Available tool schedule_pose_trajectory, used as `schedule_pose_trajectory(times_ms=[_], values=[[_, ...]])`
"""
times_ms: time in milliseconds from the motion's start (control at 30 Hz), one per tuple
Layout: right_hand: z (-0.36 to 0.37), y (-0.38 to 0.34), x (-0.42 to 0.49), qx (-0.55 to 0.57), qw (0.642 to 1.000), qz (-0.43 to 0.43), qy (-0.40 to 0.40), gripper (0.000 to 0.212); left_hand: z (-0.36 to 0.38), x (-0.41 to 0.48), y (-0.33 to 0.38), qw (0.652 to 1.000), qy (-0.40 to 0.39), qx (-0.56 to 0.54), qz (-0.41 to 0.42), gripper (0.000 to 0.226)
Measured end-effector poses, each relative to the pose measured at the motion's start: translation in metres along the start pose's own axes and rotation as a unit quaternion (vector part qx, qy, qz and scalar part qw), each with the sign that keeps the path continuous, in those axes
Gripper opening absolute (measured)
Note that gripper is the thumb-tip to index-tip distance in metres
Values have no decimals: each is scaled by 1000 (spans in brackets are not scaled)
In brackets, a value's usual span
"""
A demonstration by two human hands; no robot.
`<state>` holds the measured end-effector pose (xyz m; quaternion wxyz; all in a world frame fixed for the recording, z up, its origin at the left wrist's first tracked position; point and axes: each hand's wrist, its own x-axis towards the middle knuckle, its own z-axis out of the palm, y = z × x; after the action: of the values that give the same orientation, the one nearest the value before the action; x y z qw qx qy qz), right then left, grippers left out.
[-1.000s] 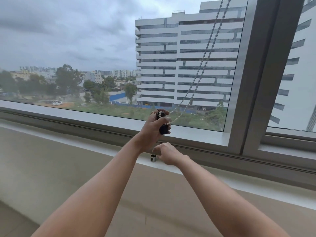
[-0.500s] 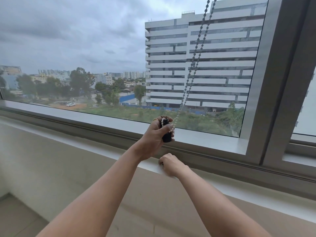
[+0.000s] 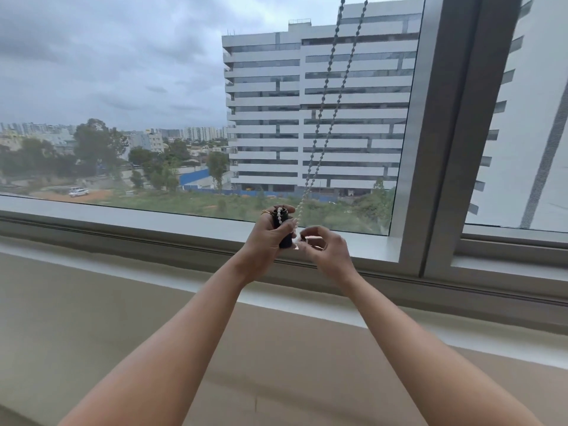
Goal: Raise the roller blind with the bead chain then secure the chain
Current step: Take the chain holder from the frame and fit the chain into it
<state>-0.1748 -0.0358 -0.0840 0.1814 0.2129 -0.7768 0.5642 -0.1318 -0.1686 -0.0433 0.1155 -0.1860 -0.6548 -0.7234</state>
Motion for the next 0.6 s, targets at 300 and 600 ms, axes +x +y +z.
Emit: schedule_pose_trajectory(times_ms=[300, 600], values=[[-66, -56, -17, 205, 972, -86, 78, 20, 39, -8, -1, 999, -39, 13, -22, 20], [-81, -79, -25, 163, 982, -94, -26, 25, 59, -19, 7, 994, -101, 38, -27, 22]])
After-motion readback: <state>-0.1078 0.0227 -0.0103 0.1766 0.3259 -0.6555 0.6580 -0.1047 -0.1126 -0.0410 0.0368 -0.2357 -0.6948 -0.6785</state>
